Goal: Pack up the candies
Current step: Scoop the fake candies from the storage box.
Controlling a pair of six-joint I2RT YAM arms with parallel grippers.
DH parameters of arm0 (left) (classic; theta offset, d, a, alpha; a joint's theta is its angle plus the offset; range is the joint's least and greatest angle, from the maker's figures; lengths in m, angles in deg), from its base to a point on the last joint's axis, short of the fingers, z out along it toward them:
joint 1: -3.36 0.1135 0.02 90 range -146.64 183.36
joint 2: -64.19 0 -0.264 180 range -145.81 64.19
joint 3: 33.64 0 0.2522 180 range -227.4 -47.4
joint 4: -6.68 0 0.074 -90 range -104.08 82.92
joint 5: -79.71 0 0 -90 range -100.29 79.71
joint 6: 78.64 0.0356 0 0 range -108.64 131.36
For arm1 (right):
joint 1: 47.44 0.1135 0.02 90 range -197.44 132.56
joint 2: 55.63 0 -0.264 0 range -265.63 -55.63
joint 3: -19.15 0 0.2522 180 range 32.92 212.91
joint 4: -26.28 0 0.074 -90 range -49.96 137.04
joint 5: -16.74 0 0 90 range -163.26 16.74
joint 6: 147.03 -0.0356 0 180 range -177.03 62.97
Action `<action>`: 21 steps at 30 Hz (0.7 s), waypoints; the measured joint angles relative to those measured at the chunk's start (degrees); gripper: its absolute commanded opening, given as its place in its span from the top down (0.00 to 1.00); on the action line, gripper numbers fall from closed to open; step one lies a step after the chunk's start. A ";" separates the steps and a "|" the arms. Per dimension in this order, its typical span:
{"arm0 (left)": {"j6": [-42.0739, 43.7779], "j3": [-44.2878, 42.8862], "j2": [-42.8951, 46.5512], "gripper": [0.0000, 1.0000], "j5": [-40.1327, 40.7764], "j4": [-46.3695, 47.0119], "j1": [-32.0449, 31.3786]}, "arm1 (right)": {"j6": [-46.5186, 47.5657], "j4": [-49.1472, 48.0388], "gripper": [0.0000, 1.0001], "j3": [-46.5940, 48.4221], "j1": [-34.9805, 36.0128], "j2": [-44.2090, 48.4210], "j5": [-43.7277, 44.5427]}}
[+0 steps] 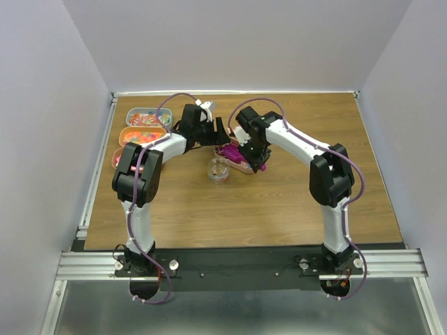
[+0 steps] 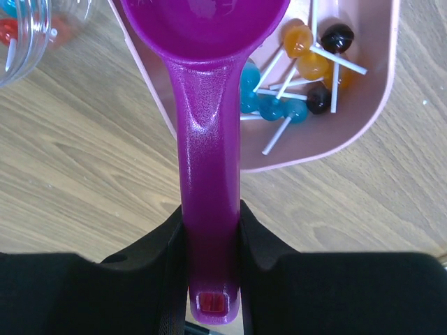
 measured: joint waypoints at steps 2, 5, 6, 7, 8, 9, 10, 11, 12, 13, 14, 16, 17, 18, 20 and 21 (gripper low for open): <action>-0.24 0.24 0.02 0.27 -0.07 0.42 0.13 | -0.17 -1.01 0.99 -0.81 0.00 0.20 -0.24; -0.39 0.59 0.28 0.27 -0.09 0.76 0.28 | -0.22 -3.78 0.99 -3.06 -0.02 0.96 -0.81; -0.39 0.70 0.42 0.27 -0.11 0.79 0.31 | -0.20 -4.85 0.99 -4.17 -0.02 1.44 -0.92; -0.39 0.79 0.50 0.27 -0.11 0.81 0.31 | -0.22 -5.55 0.99 -4.83 -0.04 1.75 -1.03; -0.39 0.87 0.66 0.27 -0.09 0.79 0.31 | -0.20 -5.88 0.99 -5.11 -0.04 1.97 -1.05; -0.39 0.90 0.70 0.27 -0.07 0.79 0.31 | -0.22 -6.19 0.99 -5.27 -0.04 2.21 -1.05; -0.37 0.92 0.74 0.27 -0.04 0.79 0.31 | -0.22 -6.38 0.99 -5.29 -0.04 2.43 -1.05; -0.37 0.92 0.76 0.27 -0.04 0.79 0.31 | -0.20 -6.69 0.99 -5.31 -0.04 2.89 -1.09; -0.39 0.92 0.76 0.27 -0.04 0.79 0.31 | -0.20 -6.82 0.99 -5.31 -0.04 3.19 -1.11; -0.39 0.92 0.76 0.27 -0.07 0.76 0.31 | -0.20 -7.02 0.99 -5.31 -0.04 3.52 -1.11; -0.39 0.92 0.79 0.27 -0.09 0.74 0.26 | -0.15 -7.21 0.99 -5.31 -0.04 3.93 -1.11; -0.44 0.92 0.79 0.27 -0.20 0.74 0.24 | 0.07 -7.50 0.99 -5.31 -0.04 4.70 -1.09; -0.46 0.92 0.81 0.27 -0.24 0.74 0.20 | 0.22 -7.67 0.99 -5.31 -0.07 5.09 -1.09; -0.46 0.92 0.83 0.27 -0.31 0.74 0.17 | 0.31 -7.72 0.99 -5.31 -0.07 5.27 -1.09; -0.63 0.94 0.87 0.27 -0.63 0.74 0.17 | 0.85 -7.69 0.99 -5.31 -0.07 5.31 -1.11; -0.70 1.03 0.87 0.27 -0.72 0.79 0.17 | 1.03 -7.69 0.99 -5.33 -0.07 5.31 -1.11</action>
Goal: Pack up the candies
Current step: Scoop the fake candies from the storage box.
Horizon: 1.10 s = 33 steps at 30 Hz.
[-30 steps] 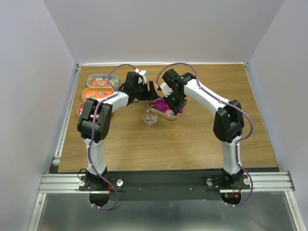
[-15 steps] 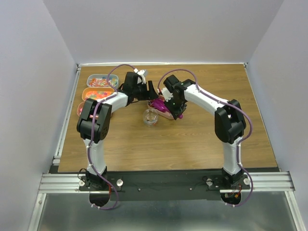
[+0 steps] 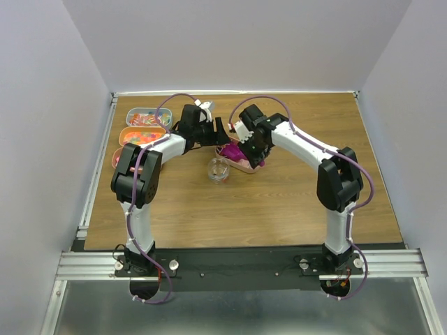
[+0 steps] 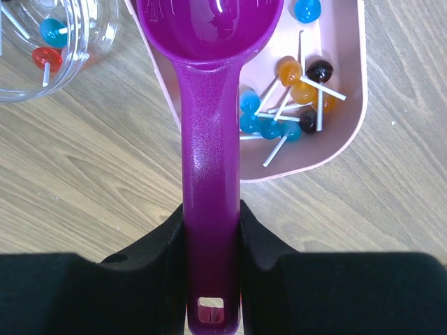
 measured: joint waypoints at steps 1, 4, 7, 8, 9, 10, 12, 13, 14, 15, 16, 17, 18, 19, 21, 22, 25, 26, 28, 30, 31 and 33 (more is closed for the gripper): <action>-0.09 0.09 0.00 0.27 -0.07 0.07 0.00 | 0.46 0.02 0.99 0.00 0.00 0.00 -0.11; -0.22 0.22 0.07 0.27 -0.15 0.22 0.00 | 1.22 0.15 0.99 0.00 0.00 0.00 -0.28; -0.46 0.35 0.33 0.27 -0.17 0.20 -0.02 | 1.51 0.96 0.99 0.24 -0.11 -0.02 -0.35; -0.55 0.46 0.42 0.27 -0.17 0.22 -0.04 | 1.62 1.31 0.99 0.37 -0.13 -0.02 -0.33; -0.61 0.57 0.52 0.27 -0.22 0.24 -0.04 | 1.66 1.55 0.99 0.46 -0.22 -0.02 -0.35; -0.74 0.61 0.55 0.27 -0.22 0.28 -0.07 | 1.68 1.86 0.99 0.52 -0.24 -0.02 -0.33; -0.79 0.70 0.63 0.27 -0.22 0.33 -0.09 | 1.68 2.69 0.99 0.55 -0.24 -0.02 -0.28; -0.83 0.74 0.68 0.27 -0.22 0.33 -0.09 | 1.68 3.10 0.99 0.55 -0.26 -0.02 -0.15; -0.83 0.74 0.68 0.27 -0.22 0.33 -0.09 | 1.68 3.58 0.99 0.55 -0.26 -0.02 0.13; -0.87 0.74 0.68 0.27 -0.24 0.33 -0.09 | 1.70 3.82 0.99 0.57 -0.26 -0.02 0.17; -0.96 0.74 0.68 0.27 -0.26 0.33 -0.09 | 1.86 4.46 0.99 0.94 -0.26 -0.17 0.09; -0.98 0.74 0.70 0.27 -0.28 0.33 -0.09 | 2.10 4.81 0.99 1.51 -0.28 -0.44 0.04; -0.98 0.74 0.70 0.27 -0.33 0.33 -0.09 | 2.21 5.01 0.99 2.32 -0.31 -0.87 -0.44; -0.98 0.74 0.70 0.27 -0.35 0.33 -0.09 | 2.21 4.96 0.99 2.78 -0.33 -1.14 -0.85; -0.98 0.74 0.70 0.27 -0.35 0.33 -0.04 | 2.21 4.52 0.99 2.99 -0.37 -1.33 -1.66; -1.01 0.74 0.70 0.27 -0.37 0.35 -0.04 | 2.21 4.13 0.99 2.99 -0.37 -1.38 -1.97; -1.01 0.74 0.72 0.27 -0.39 0.37 -0.02 | 2.25 2.45 0.99 2.67 -0.37 -1.36 -2.91; -1.01 0.74 0.74 0.27 -0.37 0.35 -0.02 | 2.45 1.77 0.99 1.86 -0.37 -1.07 -3.02; -1.01 0.74 0.74 0.27 -0.37 0.39 0.02 | 2.95 0.90 0.99 0.39 -0.57 -0.72 -3.13; -1.01 0.74 0.74 0.27 -0.39 0.39 0.02 | 3.41 -0.15 0.99 -1.18 -0.74 -0.37 -3.30; -1.01 0.74 0.74 0.28 -0.39 0.39 0.02 | 3.63 -0.68 0.99 -1.81 -0.83 -0.28 -3.52; -0.98 0.74 0.74 0.27 -0.37 0.42 0.02 | 3.80 -1.49 0.99 -2.69 -1.03 -0.22 -3.98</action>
